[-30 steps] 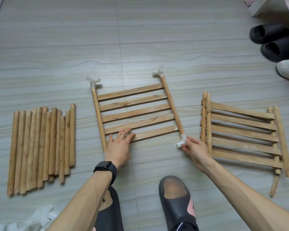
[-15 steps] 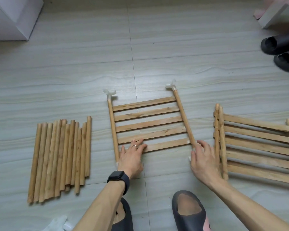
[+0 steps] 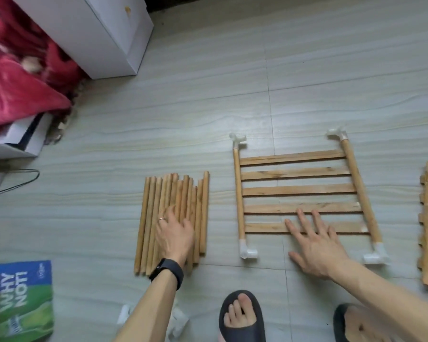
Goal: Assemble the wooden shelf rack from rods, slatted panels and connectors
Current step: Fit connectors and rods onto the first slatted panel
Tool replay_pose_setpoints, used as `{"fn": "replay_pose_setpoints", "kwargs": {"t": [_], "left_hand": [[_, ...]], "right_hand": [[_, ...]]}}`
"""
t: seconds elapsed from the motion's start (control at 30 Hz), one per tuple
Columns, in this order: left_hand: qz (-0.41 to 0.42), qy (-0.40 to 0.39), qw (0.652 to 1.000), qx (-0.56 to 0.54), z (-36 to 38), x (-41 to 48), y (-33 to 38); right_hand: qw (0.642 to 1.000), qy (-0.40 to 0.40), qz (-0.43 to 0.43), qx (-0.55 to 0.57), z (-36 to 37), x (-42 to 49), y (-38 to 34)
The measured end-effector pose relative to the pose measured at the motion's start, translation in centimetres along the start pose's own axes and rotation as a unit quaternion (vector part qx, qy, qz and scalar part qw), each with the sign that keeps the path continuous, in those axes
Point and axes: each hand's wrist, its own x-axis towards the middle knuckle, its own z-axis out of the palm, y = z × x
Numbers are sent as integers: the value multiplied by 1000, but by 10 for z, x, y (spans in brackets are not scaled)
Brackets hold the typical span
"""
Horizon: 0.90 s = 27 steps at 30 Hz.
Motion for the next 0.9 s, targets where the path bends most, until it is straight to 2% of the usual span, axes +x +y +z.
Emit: {"fn": "replay_pose_setpoints", "kwargs": {"t": [0.1, 0.2, 0.33, 0.5, 0.63, 0.7, 0.77, 0.83, 0.87, 0.9], "left_hand": [[-132, -8, 991, -7, -23, 19, -50], [-191, -46, 980, -9, -32, 29, -87], [-207, -87, 974, 16, -28, 26, -112], [-222, -47, 973, 33, -20, 17, -115], [-222, -16, 975, -13, -27, 23, -107], [-187, 13, 981, -44, -33, 22, -96], [-78, 20, 994, -78, -33, 14, -81], [56, 5, 995, -82, -28, -3, -60], [129, -2, 989, -69, -23, -14, -49], [208, -8, 977, -47, -17, -26, -37]], "right_hand": [[1000, -9, -4, -21, -1, 0, 2], [999, -26, -8, -40, -5, 2, 4], [997, -44, -10, -61, -10, 4, 4], [997, -66, -7, -51, -14, 4, 4], [997, -65, -12, -50, -14, 3, 5], [996, -62, -14, -55, -16, 3, 5], [999, -31, -13, -32, -20, -1, 1], [994, 52, -13, 98, -25, -9, -6], [975, 94, -10, 201, -27, -14, -10], [937, 118, -3, 329, -30, -22, -15]]}}
